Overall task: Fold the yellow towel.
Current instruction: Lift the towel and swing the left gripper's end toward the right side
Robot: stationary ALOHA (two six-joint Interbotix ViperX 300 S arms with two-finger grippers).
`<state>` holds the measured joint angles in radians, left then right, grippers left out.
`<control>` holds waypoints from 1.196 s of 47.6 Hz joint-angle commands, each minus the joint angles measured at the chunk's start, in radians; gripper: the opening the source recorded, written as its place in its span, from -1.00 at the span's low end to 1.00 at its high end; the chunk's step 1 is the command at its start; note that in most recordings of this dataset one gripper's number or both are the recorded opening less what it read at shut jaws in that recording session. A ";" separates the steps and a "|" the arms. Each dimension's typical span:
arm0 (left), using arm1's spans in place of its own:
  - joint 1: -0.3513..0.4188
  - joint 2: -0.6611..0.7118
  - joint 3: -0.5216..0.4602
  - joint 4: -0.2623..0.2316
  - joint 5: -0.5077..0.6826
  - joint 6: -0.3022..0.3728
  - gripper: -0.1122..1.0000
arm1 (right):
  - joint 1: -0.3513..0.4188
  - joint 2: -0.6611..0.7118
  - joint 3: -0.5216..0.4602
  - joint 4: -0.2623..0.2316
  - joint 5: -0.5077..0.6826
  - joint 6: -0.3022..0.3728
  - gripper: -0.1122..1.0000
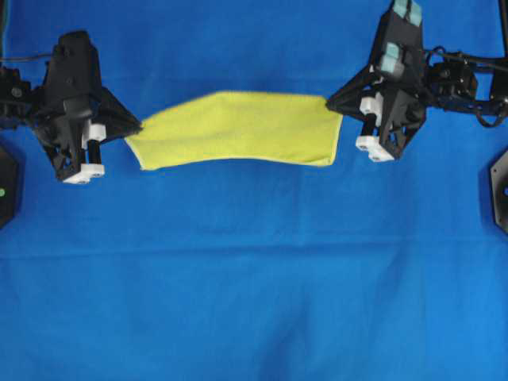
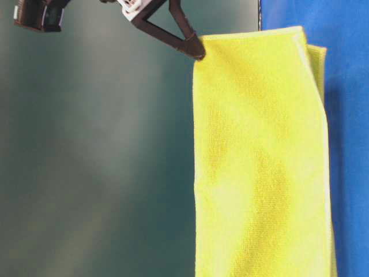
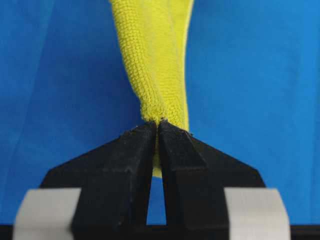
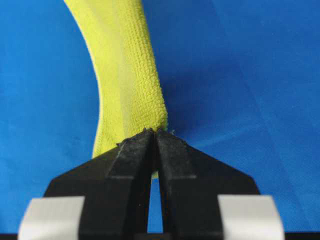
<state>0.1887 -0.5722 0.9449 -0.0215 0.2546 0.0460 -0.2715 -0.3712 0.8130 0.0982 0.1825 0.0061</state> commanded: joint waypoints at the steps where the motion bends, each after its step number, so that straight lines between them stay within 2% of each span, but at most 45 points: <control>1: -0.015 -0.005 -0.012 -0.002 -0.009 -0.003 -0.76 | 0.000 -0.009 -0.009 0.000 -0.009 0.000 -0.75; 8: -0.043 0.006 -0.017 -0.002 -0.038 -0.005 -0.76 | -0.020 -0.005 -0.009 -0.002 -0.011 0.000 -0.75; 19: -0.173 0.077 -0.052 -0.002 -0.178 -0.006 -0.76 | -0.161 0.017 -0.008 -0.008 -0.026 0.000 -0.75; 26: -0.255 0.184 -0.126 -0.002 -0.250 -0.003 -0.76 | -0.245 0.058 -0.043 -0.046 -0.063 -0.003 -0.75; 31: -0.293 0.278 -0.213 0.000 -0.276 -0.002 -0.76 | -0.284 0.104 -0.089 -0.075 -0.067 -0.005 -0.75; 45: -0.337 0.497 -0.460 -0.002 -0.302 0.011 -0.76 | -0.307 0.227 -0.230 -0.132 -0.069 -0.009 -0.75; 57: -0.336 0.614 -0.571 0.000 -0.305 0.014 -0.76 | -0.318 0.272 -0.288 -0.158 -0.066 -0.009 -0.75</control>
<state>-0.1212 0.0414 0.4203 -0.0215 -0.0399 0.0583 -0.5538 -0.0920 0.5553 -0.0522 0.1243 -0.0031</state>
